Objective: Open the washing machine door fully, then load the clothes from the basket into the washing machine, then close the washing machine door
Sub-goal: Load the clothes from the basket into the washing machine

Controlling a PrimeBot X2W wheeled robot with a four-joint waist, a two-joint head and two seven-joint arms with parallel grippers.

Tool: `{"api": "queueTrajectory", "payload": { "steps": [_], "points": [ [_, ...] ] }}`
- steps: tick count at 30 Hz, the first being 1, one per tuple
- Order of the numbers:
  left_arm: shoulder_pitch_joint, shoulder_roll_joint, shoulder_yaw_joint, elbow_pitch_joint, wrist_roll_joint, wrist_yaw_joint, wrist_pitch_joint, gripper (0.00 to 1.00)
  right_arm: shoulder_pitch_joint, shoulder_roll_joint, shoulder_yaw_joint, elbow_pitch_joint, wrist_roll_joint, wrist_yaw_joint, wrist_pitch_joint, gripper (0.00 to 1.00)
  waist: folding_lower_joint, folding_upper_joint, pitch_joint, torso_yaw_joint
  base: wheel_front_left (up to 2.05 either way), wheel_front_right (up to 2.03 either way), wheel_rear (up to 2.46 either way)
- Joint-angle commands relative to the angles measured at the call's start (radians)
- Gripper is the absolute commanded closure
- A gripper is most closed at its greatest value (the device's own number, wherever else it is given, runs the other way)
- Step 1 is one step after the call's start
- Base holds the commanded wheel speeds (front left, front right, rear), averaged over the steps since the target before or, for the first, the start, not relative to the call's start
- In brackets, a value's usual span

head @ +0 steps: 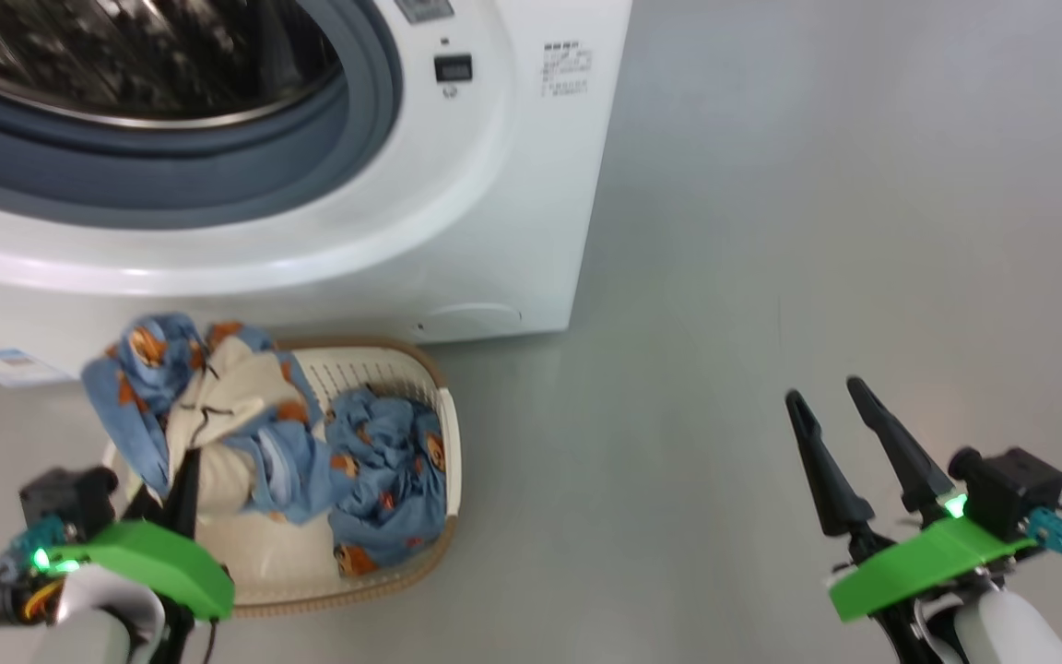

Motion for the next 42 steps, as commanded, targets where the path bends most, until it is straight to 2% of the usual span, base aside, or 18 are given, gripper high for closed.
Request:
{"api": "queueTrajectory", "payload": {
  "steps": [1,11,23,34,42],
  "points": [
    [0.025,0.027,0.046,-0.043,0.016,-0.001,-0.011,1.0,0.029,-0.014,0.011,-0.017,0.017,0.001,-0.005,0.0,0.0,-0.0001,-0.057,0.01,0.0,0.0,0.0],
    [0.208,-0.04,0.154,-0.236,0.111,-0.001,-0.011,1.0,0.114,-0.03,-0.02,-0.018,0.023,0.001,-0.005,0.0,0.0,-0.0001,-0.149,0.032,0.0,0.0,0.0],
    [0.361,-0.119,0.238,-0.428,0.182,-0.001,-0.011,1.0,0.165,-0.027,-0.048,-0.03,0.021,0.001,-0.005,0.0,0.0,-0.0001,-0.168,0.053,0.0,0.0,0.0],
    [0.349,-0.134,0.257,-0.487,0.198,-0.001,-0.011,1.0,0.149,-0.019,-0.063,-0.042,0.017,0.001,-0.005,0.0,0.0,-0.0001,-0.118,0.047,0.0,0.0,0.0],
    [0.226,-0.113,0.264,-0.503,0.198,-0.002,-0.011,1.0,0.112,0.0,-0.072,-0.05,0.012,0.001,-0.005,0.0,0.0,-0.0001,-0.044,0.035,0.0,0.0,0.0]
  ]
}}
